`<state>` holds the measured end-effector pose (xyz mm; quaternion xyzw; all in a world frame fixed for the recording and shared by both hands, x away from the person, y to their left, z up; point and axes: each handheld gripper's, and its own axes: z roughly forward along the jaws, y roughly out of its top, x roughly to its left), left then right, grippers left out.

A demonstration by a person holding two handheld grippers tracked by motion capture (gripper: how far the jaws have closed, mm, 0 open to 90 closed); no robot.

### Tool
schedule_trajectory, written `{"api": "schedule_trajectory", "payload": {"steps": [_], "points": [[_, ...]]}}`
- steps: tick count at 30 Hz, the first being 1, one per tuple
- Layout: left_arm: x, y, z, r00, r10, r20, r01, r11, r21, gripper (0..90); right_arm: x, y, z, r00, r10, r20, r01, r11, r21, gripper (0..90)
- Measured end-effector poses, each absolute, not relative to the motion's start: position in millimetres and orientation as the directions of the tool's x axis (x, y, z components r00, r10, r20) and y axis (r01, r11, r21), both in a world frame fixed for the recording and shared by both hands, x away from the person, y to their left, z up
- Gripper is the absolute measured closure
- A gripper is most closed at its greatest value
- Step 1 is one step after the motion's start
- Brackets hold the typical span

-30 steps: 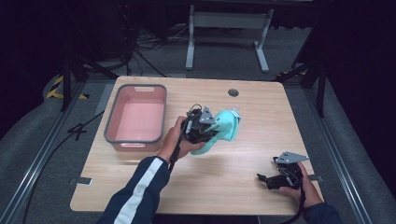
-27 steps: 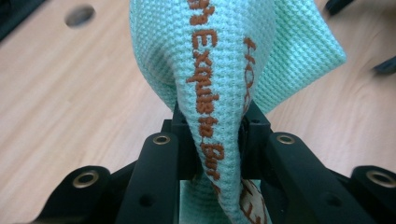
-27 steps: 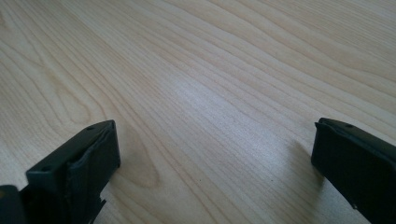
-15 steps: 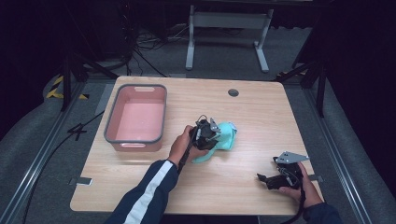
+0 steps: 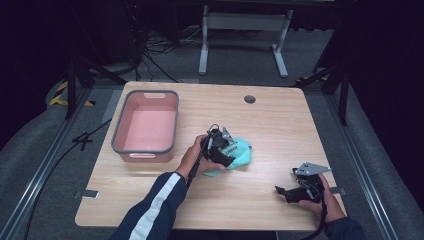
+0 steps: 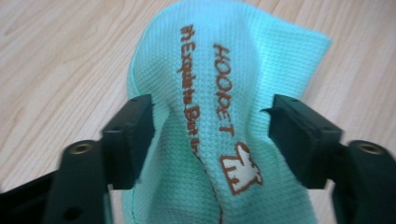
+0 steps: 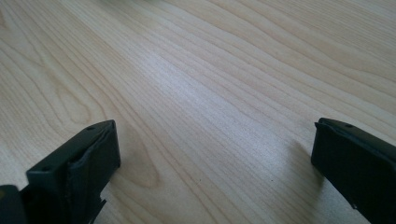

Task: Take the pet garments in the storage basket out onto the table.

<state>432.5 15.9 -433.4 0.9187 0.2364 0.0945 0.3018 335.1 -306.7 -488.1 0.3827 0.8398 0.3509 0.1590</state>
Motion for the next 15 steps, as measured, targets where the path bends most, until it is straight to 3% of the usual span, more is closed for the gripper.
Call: {"api": "schedule_trajectory", "payload": {"steps": [9,15], "points": [[425.7,22.2,-417.2,0.874,0.479,0.085,0.332,-0.715,0.615,20.8,335.1,-306.7,-488.1,-0.656,0.754,0.002,0.531,0.461,0.711,1.4],[417.1,28.2,-405.3,0.889,0.443,0.119,0.283,-0.734,0.618,21.6,335.1,-306.7,-488.1,-0.656,0.754,0.002,0.531,0.461,0.711,1.4]]}}
